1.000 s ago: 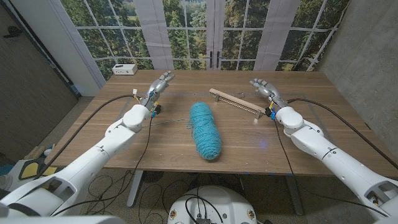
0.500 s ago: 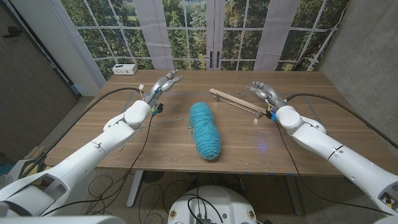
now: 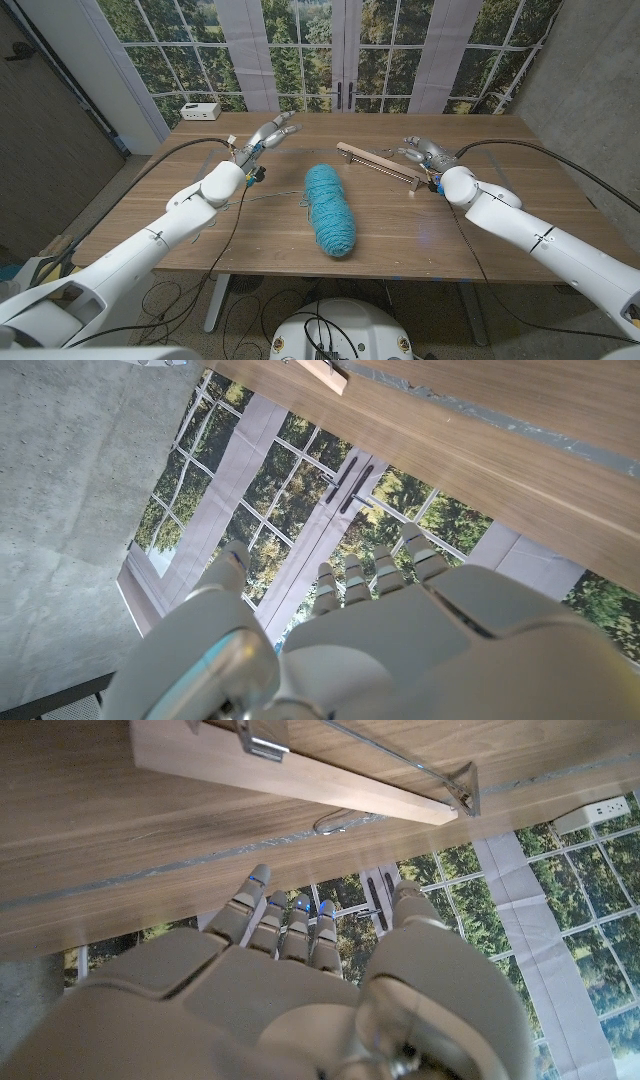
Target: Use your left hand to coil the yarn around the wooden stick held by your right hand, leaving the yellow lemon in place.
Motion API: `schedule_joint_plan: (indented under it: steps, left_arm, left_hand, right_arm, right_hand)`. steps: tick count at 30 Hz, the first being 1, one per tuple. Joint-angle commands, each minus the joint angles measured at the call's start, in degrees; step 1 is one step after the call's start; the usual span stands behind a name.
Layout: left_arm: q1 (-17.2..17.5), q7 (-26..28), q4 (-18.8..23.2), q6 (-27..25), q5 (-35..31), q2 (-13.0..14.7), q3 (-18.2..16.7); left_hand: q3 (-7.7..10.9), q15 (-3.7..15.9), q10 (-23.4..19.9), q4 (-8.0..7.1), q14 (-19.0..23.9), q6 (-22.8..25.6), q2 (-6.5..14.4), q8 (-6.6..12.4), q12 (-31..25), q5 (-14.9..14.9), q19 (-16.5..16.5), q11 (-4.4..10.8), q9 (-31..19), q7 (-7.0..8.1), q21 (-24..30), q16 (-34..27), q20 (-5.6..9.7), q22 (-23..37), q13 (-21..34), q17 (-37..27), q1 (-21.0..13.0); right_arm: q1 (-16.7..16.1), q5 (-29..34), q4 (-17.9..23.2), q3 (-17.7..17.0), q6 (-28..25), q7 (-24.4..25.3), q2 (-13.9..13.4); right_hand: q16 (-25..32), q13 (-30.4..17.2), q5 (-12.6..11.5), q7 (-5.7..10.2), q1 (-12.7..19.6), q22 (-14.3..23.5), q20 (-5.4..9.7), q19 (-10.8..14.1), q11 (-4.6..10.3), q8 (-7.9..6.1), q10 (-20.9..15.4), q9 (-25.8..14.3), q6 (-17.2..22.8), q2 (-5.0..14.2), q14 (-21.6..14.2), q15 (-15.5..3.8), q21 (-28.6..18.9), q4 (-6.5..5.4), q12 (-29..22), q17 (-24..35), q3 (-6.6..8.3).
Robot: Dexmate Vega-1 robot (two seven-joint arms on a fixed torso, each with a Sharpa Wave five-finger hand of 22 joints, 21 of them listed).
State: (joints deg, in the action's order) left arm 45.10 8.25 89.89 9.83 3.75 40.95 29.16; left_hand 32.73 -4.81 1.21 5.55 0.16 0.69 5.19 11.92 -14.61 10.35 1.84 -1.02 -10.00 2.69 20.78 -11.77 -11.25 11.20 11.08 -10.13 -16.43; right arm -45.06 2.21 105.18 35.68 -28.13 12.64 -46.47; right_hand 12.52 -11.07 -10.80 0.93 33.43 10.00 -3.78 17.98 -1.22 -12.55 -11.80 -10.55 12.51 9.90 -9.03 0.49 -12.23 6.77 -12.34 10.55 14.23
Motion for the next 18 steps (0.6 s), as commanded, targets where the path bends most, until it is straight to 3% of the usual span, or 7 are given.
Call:
schedule_joint_plan:
  steps: [1,18]
  left_arm:
    - [1.3,0.3,1.4,1.9,-1.8,0.3,-0.2]
    - [2.7,0.6,3.1,1.8,-2.9,0.7,-1.1]
  left_hand:
    - [-0.02,-0.02,-0.9,0.35,0.5,0.7,-0.2,0.0,-0.1,-0.4,-0.4,-0.17,-0.3,0.31,0.0,0.2,-0.46,0.0,0.1,-0.2,-0.4]
    - [-0.46,0.08,-1.1,0.31,0.6,0.9,-0.5,-0.2,0.0,-0.5,-0.5,-0.16,-0.3,0.35,-0.1,0.3,-0.68,0.1,0.1,-0.3,0.0]
  right_arm:
    - [3.8,10.8,3.9,6.6,-12.3,-3.2,-1.0]
    - [9.1,23.6,2.5,15.3,-21.8,-8.2,1.0]
  right_hand:
    - [0.5,-0.1,0.2,-0.07,1.1,0.1,0.36,1.2,0.22,-0.24,-1.0,-0.1,1.2,-0.05,-1.0,-0.62,-0.5,0.23,-0.2,0.2,0.8]
    - [1.0,-0.3,-0.1,0.81,3.8,0.2,0.53,3.4,1.37,-1.3,-5.1,-0.4,6.0,-1.23,-4.9,-3.1,-0.7,1.86,-0.9,0.1,1.82]
